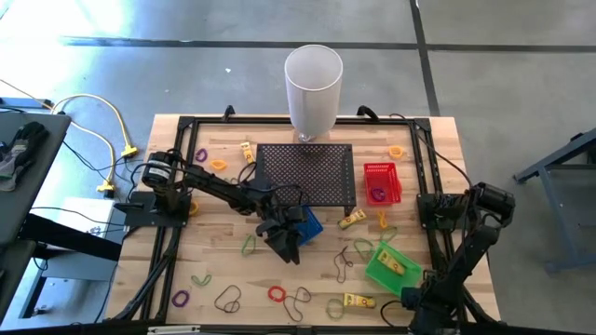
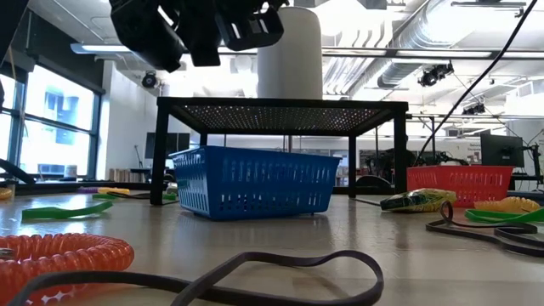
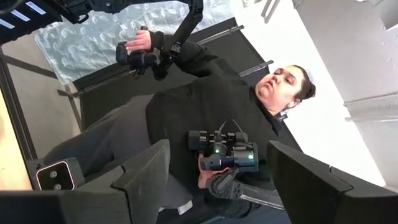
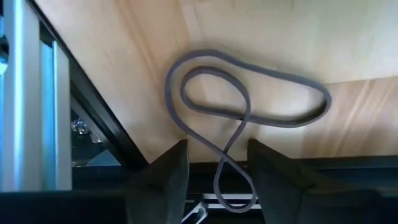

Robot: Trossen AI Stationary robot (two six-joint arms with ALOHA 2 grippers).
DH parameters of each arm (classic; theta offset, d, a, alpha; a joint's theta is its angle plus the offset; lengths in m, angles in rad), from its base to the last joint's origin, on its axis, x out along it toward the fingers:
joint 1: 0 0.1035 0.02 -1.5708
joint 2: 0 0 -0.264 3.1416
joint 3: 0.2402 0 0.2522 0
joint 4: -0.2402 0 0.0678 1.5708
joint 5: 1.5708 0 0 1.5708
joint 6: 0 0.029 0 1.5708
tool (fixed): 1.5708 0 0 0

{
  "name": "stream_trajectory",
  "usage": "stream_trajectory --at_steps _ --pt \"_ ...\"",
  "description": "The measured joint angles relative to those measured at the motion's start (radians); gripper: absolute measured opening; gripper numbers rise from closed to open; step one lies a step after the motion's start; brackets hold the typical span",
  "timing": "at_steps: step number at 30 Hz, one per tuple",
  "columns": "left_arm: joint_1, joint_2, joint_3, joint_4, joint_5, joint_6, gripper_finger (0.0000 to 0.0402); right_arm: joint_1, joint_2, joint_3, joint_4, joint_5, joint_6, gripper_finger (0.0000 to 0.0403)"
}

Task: Pick & Place Office Desk Supplies
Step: Put the violet rubber band into the blue bin

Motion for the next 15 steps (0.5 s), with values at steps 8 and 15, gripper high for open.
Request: stream_trajectory --at_steps 8,15 --pt "-0.009 0.0 0.0 0.0 -0.019 0.008 0.0262 -0.001 -0.003 -0.003 -0.012 -0.008 -0.007 0.0052" --pt "-0.015 0.0 0.0 0.0 -0.025 0.008 0.0262 -0.001 -0.003 0.001 -0.006 -0.011 -0.007 0.0004"
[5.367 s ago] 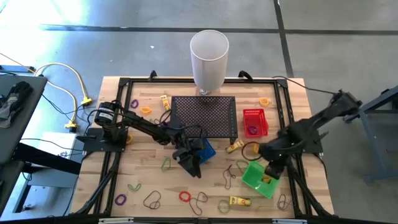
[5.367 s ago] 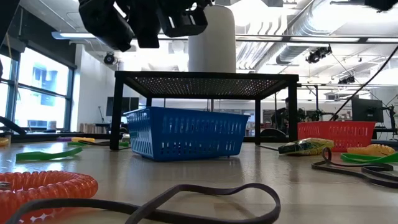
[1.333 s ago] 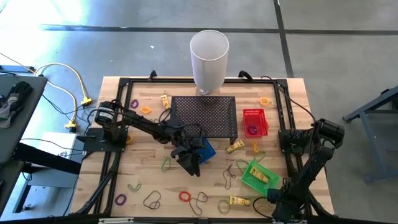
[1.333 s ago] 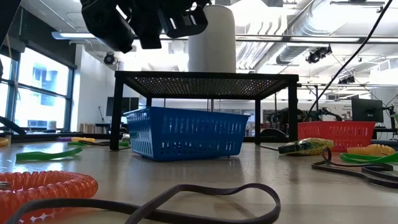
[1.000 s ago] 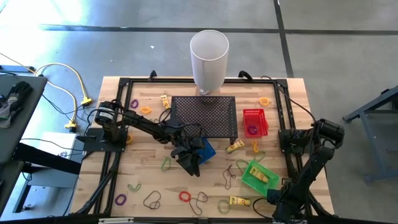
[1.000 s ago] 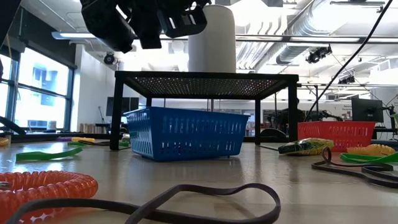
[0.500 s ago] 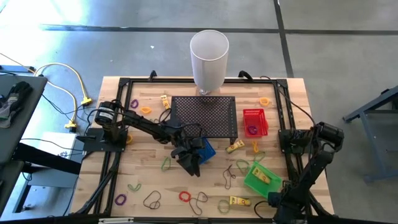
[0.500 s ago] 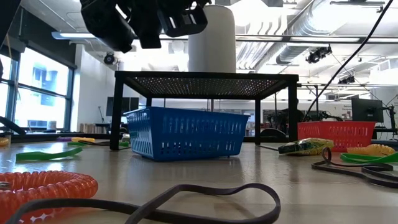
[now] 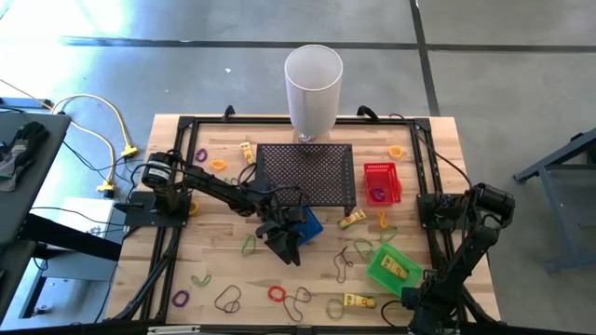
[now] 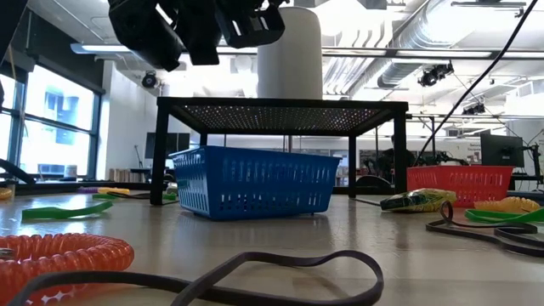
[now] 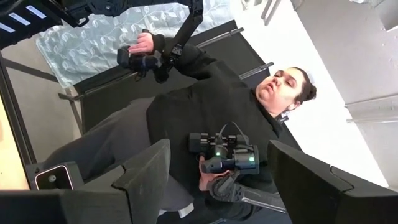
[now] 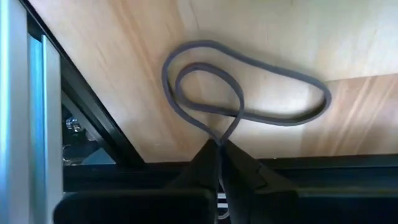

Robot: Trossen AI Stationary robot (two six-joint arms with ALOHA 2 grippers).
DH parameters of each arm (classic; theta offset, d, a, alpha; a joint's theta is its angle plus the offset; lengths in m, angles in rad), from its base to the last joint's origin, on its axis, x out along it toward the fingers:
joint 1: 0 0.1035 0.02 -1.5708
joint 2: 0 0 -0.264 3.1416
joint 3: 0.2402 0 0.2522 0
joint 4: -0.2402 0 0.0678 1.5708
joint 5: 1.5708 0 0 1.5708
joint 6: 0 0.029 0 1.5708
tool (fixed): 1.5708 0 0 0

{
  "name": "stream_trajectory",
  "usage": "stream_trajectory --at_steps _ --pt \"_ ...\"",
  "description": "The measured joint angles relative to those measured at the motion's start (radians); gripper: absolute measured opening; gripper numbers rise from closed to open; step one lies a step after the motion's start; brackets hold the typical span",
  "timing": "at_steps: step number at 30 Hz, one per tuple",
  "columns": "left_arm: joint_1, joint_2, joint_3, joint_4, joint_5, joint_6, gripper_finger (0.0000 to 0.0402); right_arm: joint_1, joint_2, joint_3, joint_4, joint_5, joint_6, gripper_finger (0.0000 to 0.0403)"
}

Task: Pick & Place Office Desk Supplies
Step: Put the violet rubber band into the blue bin

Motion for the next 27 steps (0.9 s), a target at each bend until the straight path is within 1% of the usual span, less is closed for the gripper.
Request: stream_trajectory --at_steps 11,17,22,27 --pt "0.0 0.0 0.0 0.001 0.0 0.001 0.0262 0.0 0.0 0.078 -0.11 0.02 -0.008 0.0004" --pt "0.0 0.0 0.0 0.001 0.0 0.023 0.0262 -0.014 0.0 0.158 -0.252 0.05 -0.028 0.0003" --pt "0.0 0.0 0.0 0.001 0.0 0.029 0.0262 -0.042 0.0 0.242 -0.376 0.098 -0.065 0.0003" --pt "0.0 0.0 0.0 0.001 -0.001 0.022 0.0262 -0.073 -0.001 0.33 -0.561 0.114 -0.104 0.0003"
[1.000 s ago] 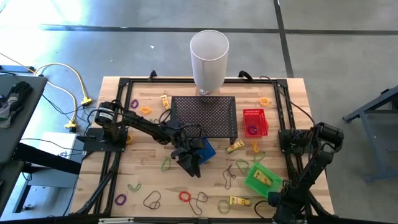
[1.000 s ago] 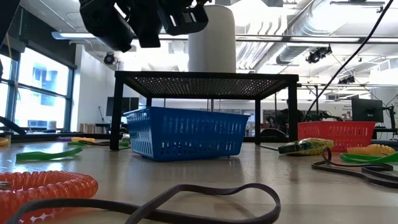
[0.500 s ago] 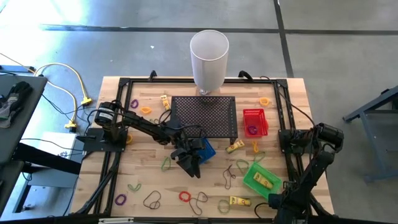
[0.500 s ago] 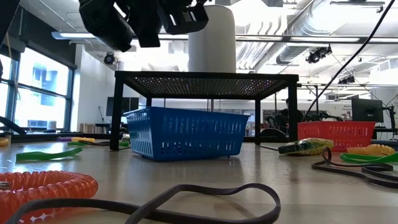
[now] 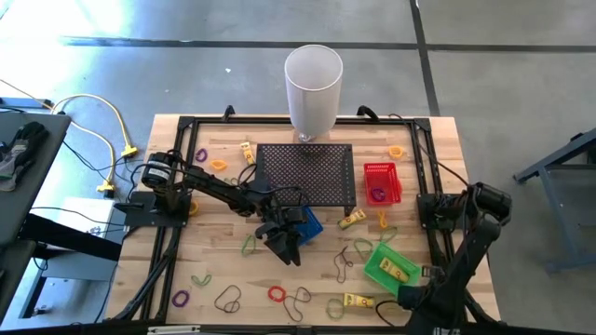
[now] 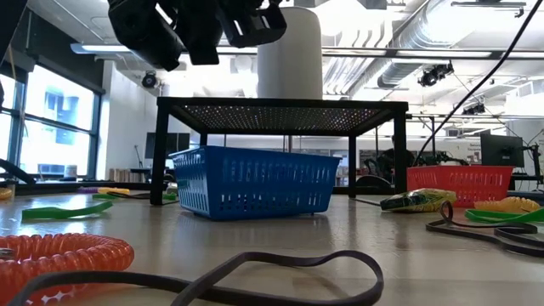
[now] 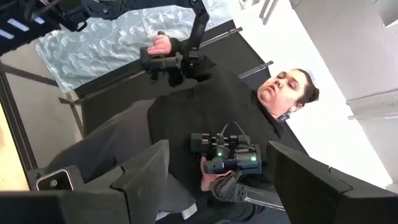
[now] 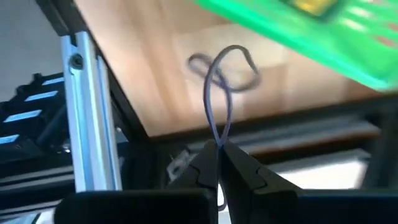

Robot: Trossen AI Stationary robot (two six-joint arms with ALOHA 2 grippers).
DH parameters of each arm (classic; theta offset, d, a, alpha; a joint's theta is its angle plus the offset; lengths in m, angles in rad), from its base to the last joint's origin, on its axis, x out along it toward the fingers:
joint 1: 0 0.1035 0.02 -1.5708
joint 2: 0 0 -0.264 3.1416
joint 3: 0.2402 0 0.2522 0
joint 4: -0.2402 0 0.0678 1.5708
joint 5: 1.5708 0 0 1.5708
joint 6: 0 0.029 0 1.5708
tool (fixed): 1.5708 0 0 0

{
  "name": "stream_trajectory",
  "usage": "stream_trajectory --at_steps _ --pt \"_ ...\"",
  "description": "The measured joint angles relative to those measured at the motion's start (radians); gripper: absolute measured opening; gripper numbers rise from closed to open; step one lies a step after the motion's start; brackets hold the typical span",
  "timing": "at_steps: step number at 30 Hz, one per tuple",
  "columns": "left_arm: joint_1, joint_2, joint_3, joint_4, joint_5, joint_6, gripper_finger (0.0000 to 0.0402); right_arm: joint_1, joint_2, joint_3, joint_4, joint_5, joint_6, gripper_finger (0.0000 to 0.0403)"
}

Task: Pick & Place Office Desk Supplies
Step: Put the violet rubber band into the blue bin

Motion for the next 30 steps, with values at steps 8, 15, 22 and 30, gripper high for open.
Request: stream_trajectory --at_steps 8,15,22,30 --pt "0.002 0.0 0.0 -0.001 -0.026 -0.142 0.0262 -0.012 -0.001 0.232 -0.362 0.024 -0.001 0.0003" --pt "-0.011 0.0 0.0 0.008 -0.087 -0.053 0.0262 -0.072 -0.088 0.317 -0.362 0.168 0.102 0.0004" --pt "-0.005 0.0 0.0 0.179 -0.166 0.057 0.0262 -0.163 -0.153 0.37 -0.324 0.32 0.083 0.0004" --pt "-0.006 -0.01 0.0 0.212 -0.134 0.128 0.0262 -0.366 -0.163 0.401 -0.148 0.411 -0.3 0.0004"
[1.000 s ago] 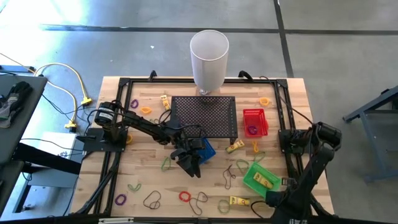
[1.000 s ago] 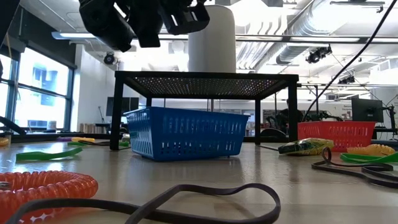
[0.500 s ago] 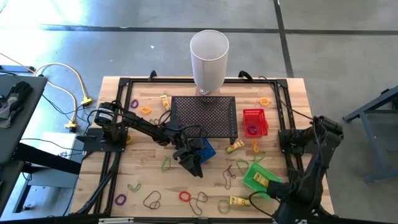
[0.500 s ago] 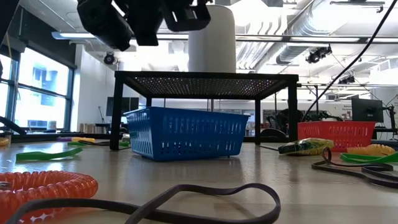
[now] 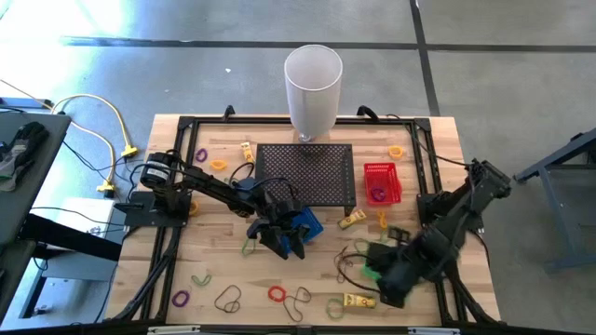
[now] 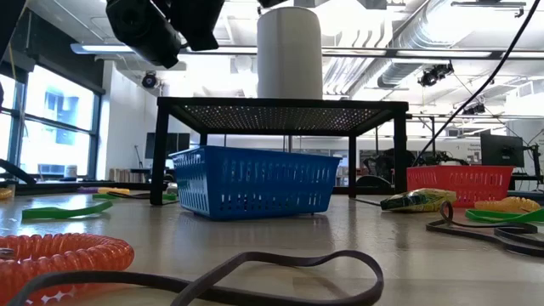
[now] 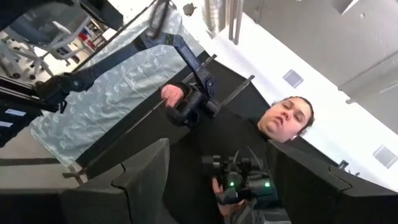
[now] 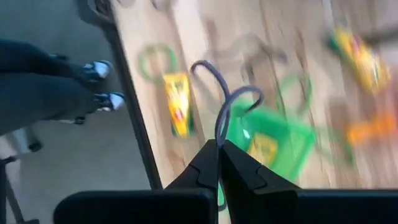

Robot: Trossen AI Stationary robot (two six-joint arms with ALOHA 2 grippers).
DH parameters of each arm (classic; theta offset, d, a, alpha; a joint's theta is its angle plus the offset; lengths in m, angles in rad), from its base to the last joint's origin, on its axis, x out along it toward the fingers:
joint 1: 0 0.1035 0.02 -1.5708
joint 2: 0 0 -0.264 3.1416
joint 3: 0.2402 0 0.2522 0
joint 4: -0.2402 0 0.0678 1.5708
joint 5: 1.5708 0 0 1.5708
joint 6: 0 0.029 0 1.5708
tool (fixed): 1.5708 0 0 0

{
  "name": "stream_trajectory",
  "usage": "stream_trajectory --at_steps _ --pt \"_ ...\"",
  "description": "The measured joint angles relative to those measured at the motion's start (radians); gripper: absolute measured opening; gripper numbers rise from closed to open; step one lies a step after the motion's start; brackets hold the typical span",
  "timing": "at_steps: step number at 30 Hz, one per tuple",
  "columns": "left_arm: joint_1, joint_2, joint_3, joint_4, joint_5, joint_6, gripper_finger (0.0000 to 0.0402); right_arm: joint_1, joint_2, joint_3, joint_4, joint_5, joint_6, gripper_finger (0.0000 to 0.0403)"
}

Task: Pick & Place Office Desk Supplies
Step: Put the violet rubber band into the blue bin

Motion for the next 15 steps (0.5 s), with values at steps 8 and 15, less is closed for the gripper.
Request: stream_trajectory --at_steps 8,15 --pt "0.04 0.0 0.009 -0.004 -0.093 0.13 0.0262 -0.189 0.0 0.0 0.205 -0.163 -0.362 0.0004" --pt "0.095 -0.003 0.012 -0.054 -0.157 0.236 0.0262 -0.271 0.0 0.0 0.2 -0.239 -0.566 0.0004"
